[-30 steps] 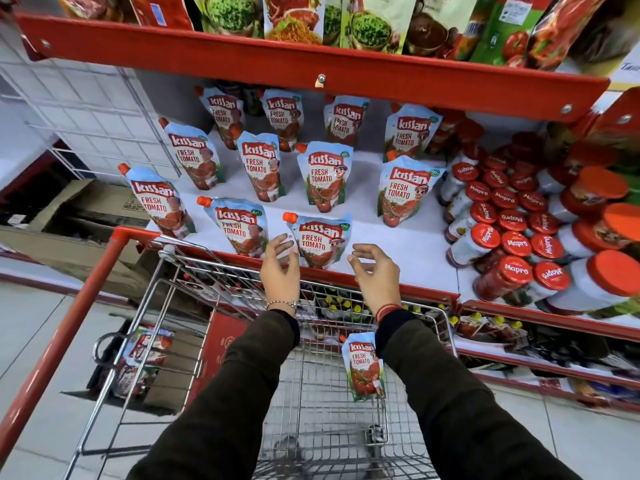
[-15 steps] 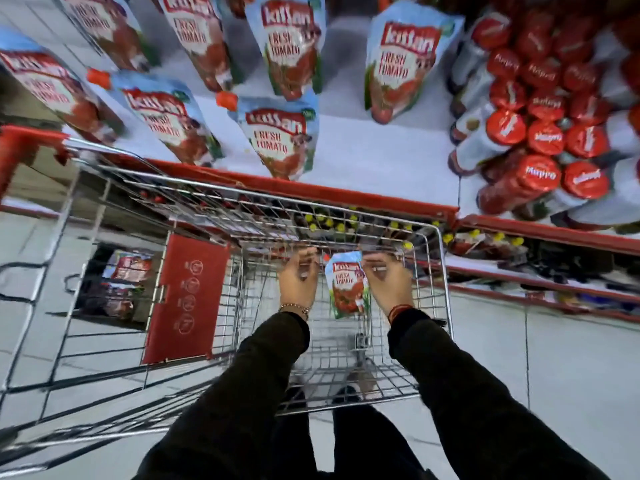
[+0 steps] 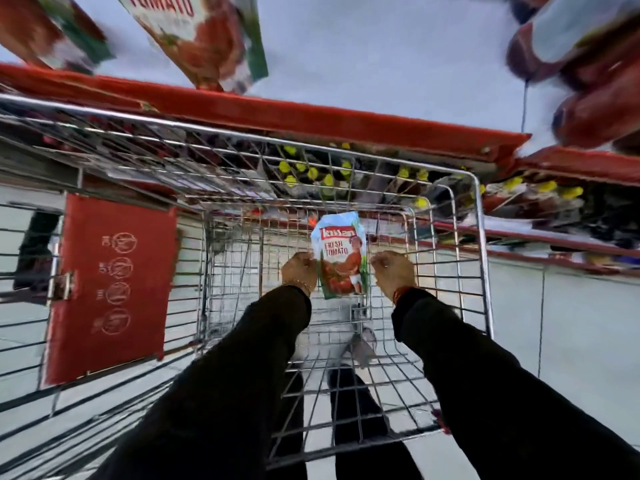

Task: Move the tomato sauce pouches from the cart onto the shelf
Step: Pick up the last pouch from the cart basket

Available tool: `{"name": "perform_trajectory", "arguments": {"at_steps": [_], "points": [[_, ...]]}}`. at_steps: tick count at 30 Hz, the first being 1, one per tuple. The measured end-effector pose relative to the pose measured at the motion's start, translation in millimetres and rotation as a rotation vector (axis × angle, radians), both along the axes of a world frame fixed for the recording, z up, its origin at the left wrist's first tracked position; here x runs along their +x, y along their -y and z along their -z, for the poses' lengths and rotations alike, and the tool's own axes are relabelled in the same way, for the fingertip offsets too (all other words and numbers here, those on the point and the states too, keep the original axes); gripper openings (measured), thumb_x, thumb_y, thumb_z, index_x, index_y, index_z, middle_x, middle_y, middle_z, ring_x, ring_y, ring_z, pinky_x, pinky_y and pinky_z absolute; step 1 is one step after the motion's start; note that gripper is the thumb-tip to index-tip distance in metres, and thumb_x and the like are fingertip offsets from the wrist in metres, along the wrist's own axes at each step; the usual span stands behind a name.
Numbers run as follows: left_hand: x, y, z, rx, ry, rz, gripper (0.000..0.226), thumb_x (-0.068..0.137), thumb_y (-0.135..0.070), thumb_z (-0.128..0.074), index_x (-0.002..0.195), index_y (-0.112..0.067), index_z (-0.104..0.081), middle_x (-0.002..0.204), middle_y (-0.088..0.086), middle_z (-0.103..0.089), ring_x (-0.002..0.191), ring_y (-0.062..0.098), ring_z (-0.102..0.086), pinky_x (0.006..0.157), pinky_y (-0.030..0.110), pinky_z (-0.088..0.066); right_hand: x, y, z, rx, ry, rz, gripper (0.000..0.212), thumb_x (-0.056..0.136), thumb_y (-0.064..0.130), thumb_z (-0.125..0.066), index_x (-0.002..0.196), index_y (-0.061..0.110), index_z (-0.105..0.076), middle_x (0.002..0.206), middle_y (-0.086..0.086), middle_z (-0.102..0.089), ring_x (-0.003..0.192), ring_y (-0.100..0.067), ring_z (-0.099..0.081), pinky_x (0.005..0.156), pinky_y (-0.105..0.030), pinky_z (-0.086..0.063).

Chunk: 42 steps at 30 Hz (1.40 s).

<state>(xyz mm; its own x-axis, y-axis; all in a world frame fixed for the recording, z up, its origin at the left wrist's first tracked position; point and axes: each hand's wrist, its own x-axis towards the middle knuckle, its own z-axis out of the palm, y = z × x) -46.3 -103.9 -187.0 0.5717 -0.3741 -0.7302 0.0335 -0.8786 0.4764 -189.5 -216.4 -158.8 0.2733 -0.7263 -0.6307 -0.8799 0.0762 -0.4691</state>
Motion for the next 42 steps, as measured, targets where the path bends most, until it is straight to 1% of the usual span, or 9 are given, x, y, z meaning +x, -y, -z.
{"name": "perform_trajectory", "arguments": {"at_steps": [6, 14, 17, 21, 25, 29, 33, 38, 42], "points": [[-2.8, 5.6, 24.1, -0.045, -0.135, -0.276, 0.033, 0.094, -0.013, -0.056, 0.125, -0.008, -0.063, 0.129, 0.016, -0.065, 0.121, 0.032, -0.062, 0.105, 0.044, -0.050, 7.9, 1.5, 22.7, 0.125, 0.041, 0.070, 0.023, 0.095, 0.010, -0.055, 0.103, -0.001, -0.073, 0.112, -0.023, -0.072, 0.107, -0.040, -0.066, 0.098, -0.049, -0.051], [-13.1, 4.6, 11.7, -0.102, -0.126, -0.524, 0.021, 0.090, -0.009, -0.062, 0.105, 0.003, -0.070, 0.113, 0.023, -0.072, 0.109, 0.039, -0.067, 0.098, 0.051, -0.054, 9.6, -3.4, 3.3, 0.133, 0.040, 0.238, 0.020, 0.090, 0.012, -0.064, 0.106, 0.004, -0.074, 0.114, -0.013, -0.074, 0.096, -0.025, -0.068, 0.090, -0.025, -0.050], [-18.5, -1.2, -14.3, -0.162, -0.091, -0.531, 0.020, 0.089, -0.009, -0.064, 0.104, 0.003, -0.069, 0.112, 0.023, -0.072, 0.107, 0.038, -0.067, 0.096, 0.051, -0.055, 4.6, -10.4, -18.7, 0.141, 0.065, 0.286, 0.021, 0.091, 0.011, -0.061, 0.108, 0.006, -0.071, 0.117, -0.011, -0.071, 0.092, -0.021, -0.063, 0.084, -0.022, -0.046], [-21.9, -8.9, -56.6, -0.236, -0.012, -0.456, 0.021, 0.089, -0.012, -0.065, 0.104, 0.003, -0.069, 0.111, 0.024, -0.072, 0.105, 0.038, -0.067, 0.095, 0.051, -0.055, -0.1, -18.1, -57.9, 0.123, 0.097, 0.207, 0.035, 0.079, 0.034, -0.051, 0.093, 0.009, -0.070, 0.094, -0.006, -0.067, 0.069, -0.009, -0.052, 0.057, -0.016, -0.034], [-24.2, -11.1, -105.8, -0.310, 0.069, -0.399, 0.021, 0.091, -0.013, -0.064, 0.105, 0.002, -0.071, 0.110, 0.022, -0.073, 0.103, 0.035, -0.068, 0.093, 0.049, -0.056, -8.6, -23.2, -101.4, 0.058, 0.237, 0.213, 0.013, 0.090, 0.016, -0.063, 0.099, 0.009, -0.070, 0.095, -0.001, -0.065, 0.086, -0.012, -0.058, 0.077, -0.017, -0.042], [-27.7, -13.9, -159.8, -0.417, 0.192, -0.344, 0.020, 0.090, -0.014, -0.065, 0.101, 0.000, -0.073, 0.104, 0.020, -0.075, 0.088, 0.024, -0.069, 0.083, 0.040, -0.059, -13.8, -22.2, -149.4, -0.039, 0.296, 0.126, 0.010, 0.092, 0.008, -0.062, 0.100, 0.006, -0.067, 0.095, 0.000, -0.064, 0.088, -0.012, -0.058, 0.064, -0.007, -0.038], [-32.7, -16.0, -209.7, -0.538, 0.238, -0.357, 0.020, 0.092, -0.012, -0.063, 0.104, 0.001, -0.070, 0.108, 0.021, -0.073, 0.098, 0.034, -0.069, 0.089, 0.044, -0.058, -16.2, -18.1, -199.8, -0.149, 0.353, 0.045, 0.016, 0.093, 0.011, -0.062, 0.107, 0.004, -0.065, 0.097, -0.003, -0.065, 0.089, -0.015, -0.058, 0.078, -0.022, -0.042], [-28.3, -6.8, -258.5, -0.690, 0.285, -0.350, 0.021, 0.092, -0.018, -0.063, 0.107, -0.004, -0.067, 0.106, 0.019, -0.073, 0.099, 0.036, -0.069, 0.088, 0.052, -0.058, -17.4, -7.9, -250.9, -0.240, 0.491, 0.020, 0.015, 0.092, 0.012, -0.062, 0.107, 0.008, -0.063, 0.098, -0.006, -0.068, 0.085, -0.015, -0.062, 0.078, -0.027, -0.051], [-17.0, 7.9, -298.3, -0.846, 0.335, -0.334, 0.011, 0.092, -0.016, -0.063, 0.102, -0.013, -0.069, 0.096, 0.009, -0.074, 0.086, 0.022, -0.069, 0.082, 0.036, -0.058, -12.3, 5.6, -285.4, -0.345, 0.629, 0.021, 0.008, 0.089, 0.012, -0.067, 0.094, 0.014, -0.062, 0.088, 0.001, -0.068, 0.076, -0.008, -0.062, 0.072, -0.014, -0.050]]}}
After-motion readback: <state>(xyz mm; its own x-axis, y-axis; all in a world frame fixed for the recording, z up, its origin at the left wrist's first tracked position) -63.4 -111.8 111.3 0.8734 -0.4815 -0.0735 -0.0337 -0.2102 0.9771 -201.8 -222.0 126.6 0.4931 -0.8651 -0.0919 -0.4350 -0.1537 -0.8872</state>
